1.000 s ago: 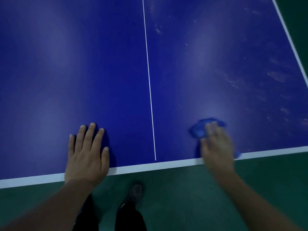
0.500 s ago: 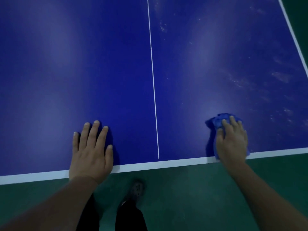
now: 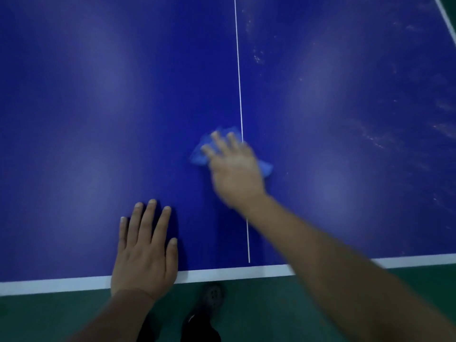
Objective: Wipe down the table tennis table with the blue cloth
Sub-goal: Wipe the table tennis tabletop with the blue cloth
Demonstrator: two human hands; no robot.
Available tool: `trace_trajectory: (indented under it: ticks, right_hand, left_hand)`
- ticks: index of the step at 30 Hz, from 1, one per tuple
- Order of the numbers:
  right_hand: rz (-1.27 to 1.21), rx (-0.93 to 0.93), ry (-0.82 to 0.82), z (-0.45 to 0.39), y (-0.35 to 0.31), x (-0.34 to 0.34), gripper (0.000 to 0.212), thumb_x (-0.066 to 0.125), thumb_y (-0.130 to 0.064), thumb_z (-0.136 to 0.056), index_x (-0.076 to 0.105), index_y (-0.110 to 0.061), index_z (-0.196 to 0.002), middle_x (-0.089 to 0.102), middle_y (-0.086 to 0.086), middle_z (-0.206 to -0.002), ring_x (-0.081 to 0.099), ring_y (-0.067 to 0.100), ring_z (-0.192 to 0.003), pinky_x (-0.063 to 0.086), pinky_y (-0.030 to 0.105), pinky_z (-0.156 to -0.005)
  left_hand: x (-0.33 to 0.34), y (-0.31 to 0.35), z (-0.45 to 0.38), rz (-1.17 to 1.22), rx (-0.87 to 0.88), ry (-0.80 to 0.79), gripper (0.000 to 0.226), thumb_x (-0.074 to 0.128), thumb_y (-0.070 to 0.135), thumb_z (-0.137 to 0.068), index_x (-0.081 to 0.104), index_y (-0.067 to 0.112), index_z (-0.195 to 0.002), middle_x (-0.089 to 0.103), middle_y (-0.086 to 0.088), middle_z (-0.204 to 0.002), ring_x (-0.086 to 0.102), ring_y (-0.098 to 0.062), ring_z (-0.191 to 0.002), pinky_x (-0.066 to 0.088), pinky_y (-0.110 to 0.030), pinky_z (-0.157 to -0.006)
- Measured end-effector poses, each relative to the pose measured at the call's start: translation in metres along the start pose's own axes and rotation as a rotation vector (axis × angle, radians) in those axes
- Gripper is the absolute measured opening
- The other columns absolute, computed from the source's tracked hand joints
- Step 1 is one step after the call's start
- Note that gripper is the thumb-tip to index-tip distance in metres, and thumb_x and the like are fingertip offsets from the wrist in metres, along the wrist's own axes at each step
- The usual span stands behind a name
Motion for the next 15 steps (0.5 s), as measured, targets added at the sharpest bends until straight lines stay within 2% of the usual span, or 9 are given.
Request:
trace_trajectory:
  ticks: [1, 3, 5, 7, 8, 10, 11, 13, 15]
  right_hand:
    - [0.016, 0.118, 0.017, -0.005, 0.041, -0.007, 0.052, 0.031, -0.023, -0.09, 0.056, -0.022, -0.135, 0.046, 0.009, -0.151, 0.044, 0.038, -0.135, 0.038, 0.049, -0.108]
    - [-0.007, 0.467, 0.099, 0.011, 0.142, -0.021, 0.047, 0.034, -0.021, -0.094, 0.054, -0.017, -0.136, 0.048, 0.014, -0.149, 0.046, 0.039, -0.132, 0.04, 0.05, -0.107]
    - [0.051, 0.774, 0.132, 0.055, 0.226, -0.038, 0.047, 0.038, -0.019, -0.099, 0.048, -0.013, -0.145, 0.036, 0.016, -0.157, 0.037, 0.041, -0.139, 0.034, 0.051, -0.112]
    - [0.031, 1.026, 0.14, 0.089, 0.253, -0.048, 0.048, 0.036, -0.023, -0.104, 0.041, -0.016, -0.151, 0.025, 0.013, -0.163, 0.026, 0.041, -0.146, 0.024, 0.051, -0.116]
    - [0.02, 1.083, 0.16, 0.093, 0.245, -0.047, 0.049, 0.036, -0.023, -0.104, 0.039, -0.016, -0.152, 0.023, 0.012, -0.164, 0.023, 0.04, -0.147, 0.022, 0.051, -0.117]
    - [0.051, 0.965, 0.18, 0.08, 0.191, -0.04, 0.05, 0.035, -0.019, -0.101, 0.041, -0.015, -0.151, 0.025, 0.015, -0.162, 0.026, 0.04, -0.146, 0.024, 0.05, -0.116]
    - [0.05, 0.801, 0.167, 0.07, 0.152, -0.033, 0.051, 0.035, -0.017, -0.098, 0.044, -0.014, -0.148, 0.03, 0.016, -0.16, 0.031, 0.041, -0.143, 0.027, 0.05, -0.114]
    - [0.055, 0.349, 0.076, 0.064, 0.062, -0.01, 0.052, 0.036, -0.017, -0.092, 0.052, -0.018, -0.141, 0.038, 0.013, -0.156, 0.037, 0.04, -0.139, 0.033, 0.051, -0.111]
    - [0.027, 0.039, -0.007, 0.091, 0.016, 0.004, 0.048, 0.042, -0.019, -0.092, 0.055, -0.021, -0.139, 0.042, 0.008, -0.155, 0.037, 0.037, -0.14, 0.031, 0.049, -0.112]
  left_hand:
    - [0.001, -0.001, 0.0, -0.015, -0.002, -0.017, 0.062, 0.029, 0.038, -0.096, 0.039, 0.009, -0.15, 0.029, -0.015, -0.159, 0.017, -0.034, -0.15, 0.012, -0.056, -0.12]
    - [0.002, -0.002, 0.0, -0.031, -0.009, -0.037, 0.062, 0.028, 0.039, -0.096, 0.038, 0.011, -0.15, 0.028, -0.015, -0.16, 0.016, -0.033, -0.151, 0.011, -0.055, -0.12]
    - [0.002, -0.001, 0.001, -0.03, -0.01, -0.043, 0.062, 0.028, 0.039, -0.096, 0.039, 0.011, -0.15, 0.027, -0.015, -0.16, 0.015, -0.033, -0.151, 0.009, -0.054, -0.121]
    - [0.002, -0.001, 0.001, -0.028, -0.006, -0.045, 0.062, 0.028, 0.039, -0.096, 0.039, 0.011, -0.15, 0.027, -0.015, -0.16, 0.014, -0.033, -0.151, 0.008, -0.054, -0.121]
    - [0.002, -0.001, 0.0, -0.027, -0.002, -0.045, 0.062, 0.028, 0.039, -0.096, 0.039, 0.01, -0.15, 0.027, -0.015, -0.16, 0.015, -0.033, -0.151, 0.008, -0.054, -0.121]
    - [0.001, 0.0, 0.0, -0.022, -0.004, -0.039, 0.062, 0.028, 0.039, -0.096, 0.04, 0.01, -0.149, 0.029, -0.016, -0.159, 0.016, -0.035, -0.15, 0.01, -0.055, -0.12]
    - [0.001, 0.0, 0.0, -0.022, -0.005, -0.039, 0.062, 0.028, 0.039, -0.096, 0.04, 0.01, -0.149, 0.029, -0.016, -0.159, 0.017, -0.035, -0.15, 0.01, -0.056, -0.12]
    - [0.001, 0.001, 0.0, -0.019, -0.008, -0.032, 0.063, 0.028, 0.039, -0.095, 0.04, 0.01, -0.149, 0.029, -0.016, -0.159, 0.017, -0.035, -0.15, 0.01, -0.055, -0.121]
    - [0.001, 0.001, -0.001, -0.014, -0.005, -0.018, 0.063, 0.029, 0.039, -0.095, 0.041, 0.009, -0.148, 0.03, -0.017, -0.158, 0.018, -0.036, -0.149, 0.01, -0.055, -0.121]
Point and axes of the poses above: each hand's wrist, its own z-axis away from the middle knuckle, its own x-axis out of the palm, y = z × x, the point moved 5 cm from there along -z, towards the middle knuckle
